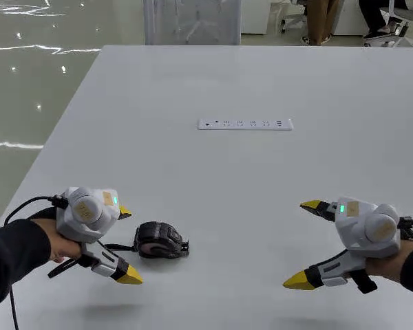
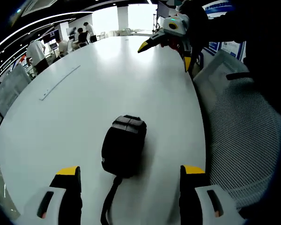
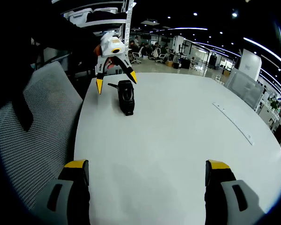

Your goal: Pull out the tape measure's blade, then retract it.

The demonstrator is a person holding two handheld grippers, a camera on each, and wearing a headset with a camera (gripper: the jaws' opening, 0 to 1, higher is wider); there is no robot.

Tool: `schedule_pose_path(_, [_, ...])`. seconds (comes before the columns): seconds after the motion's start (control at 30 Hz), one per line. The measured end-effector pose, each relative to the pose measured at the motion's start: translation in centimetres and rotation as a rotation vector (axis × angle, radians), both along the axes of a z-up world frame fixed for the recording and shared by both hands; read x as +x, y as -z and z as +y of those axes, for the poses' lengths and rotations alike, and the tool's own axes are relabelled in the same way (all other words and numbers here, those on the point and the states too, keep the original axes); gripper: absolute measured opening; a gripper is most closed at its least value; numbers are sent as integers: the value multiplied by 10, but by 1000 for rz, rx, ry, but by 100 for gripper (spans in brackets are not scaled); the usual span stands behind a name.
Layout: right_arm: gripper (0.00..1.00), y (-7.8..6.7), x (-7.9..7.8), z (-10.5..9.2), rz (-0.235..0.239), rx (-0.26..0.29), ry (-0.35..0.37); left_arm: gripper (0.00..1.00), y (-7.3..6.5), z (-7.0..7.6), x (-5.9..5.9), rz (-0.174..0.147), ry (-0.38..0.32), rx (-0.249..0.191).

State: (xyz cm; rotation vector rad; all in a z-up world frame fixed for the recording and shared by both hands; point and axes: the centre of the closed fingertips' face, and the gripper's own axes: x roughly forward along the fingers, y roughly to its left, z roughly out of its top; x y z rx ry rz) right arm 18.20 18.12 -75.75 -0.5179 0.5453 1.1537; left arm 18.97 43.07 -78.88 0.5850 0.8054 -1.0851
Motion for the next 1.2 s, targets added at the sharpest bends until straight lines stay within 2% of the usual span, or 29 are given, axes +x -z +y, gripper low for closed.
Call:
schedule_pose_path(0.1, [100,6,1,14,5,5,-26,77,7,-5,-2,23,37,22])
schedule_pose_path(0.13, [99,9,3,19,9,0,-34,76,8,-8,-1,15,53,27])
schedule_pose_path(0.2, [99,14,4,27,24,0,-42,76,11,-12,-1,25,68,32])
schedule_pose_path(0.3, [97,23,7,41,82,20,-58,71,12,-18,5,19,82,37])
schedule_pose_path(0.33, [96,25,9,43,89,21,-55,70,13,-18,8,21,79,40])
schedule_pose_path(0.47, [89,27,11,63,98,33,-80,65,13,-26,12,21,84,41])
schedule_pose_path(0.57, [91,27,11,80,92,29,-104,60,16,-31,11,29,92,36])
schedule_pose_path(0.63, [89,28,12,92,92,31,-119,60,19,-31,13,11,110,63])
schedule_pose_path(0.67, [89,28,12,97,96,32,-124,58,20,-32,11,16,120,68])
schedule_pose_path(0.77, [85,30,13,112,102,28,-147,49,19,-36,12,4,131,75])
schedule_pose_path(0.8, [82,30,13,118,104,28,-156,41,19,-31,19,-19,110,113])
schedule_pose_path(0.83, [81,31,13,121,103,28,-164,38,18,-37,16,-29,188,98])
schedule_pose_path(0.87, [80,32,13,125,101,27,-168,37,19,-33,17,-57,189,129])
schedule_pose_path(1.0, [70,36,8,138,106,11,-206,37,19,-31,16,-47,162,104])
schedule_pose_path(1.2, [59,39,7,160,113,26,-220,37,19,-31,16,-41,157,107])
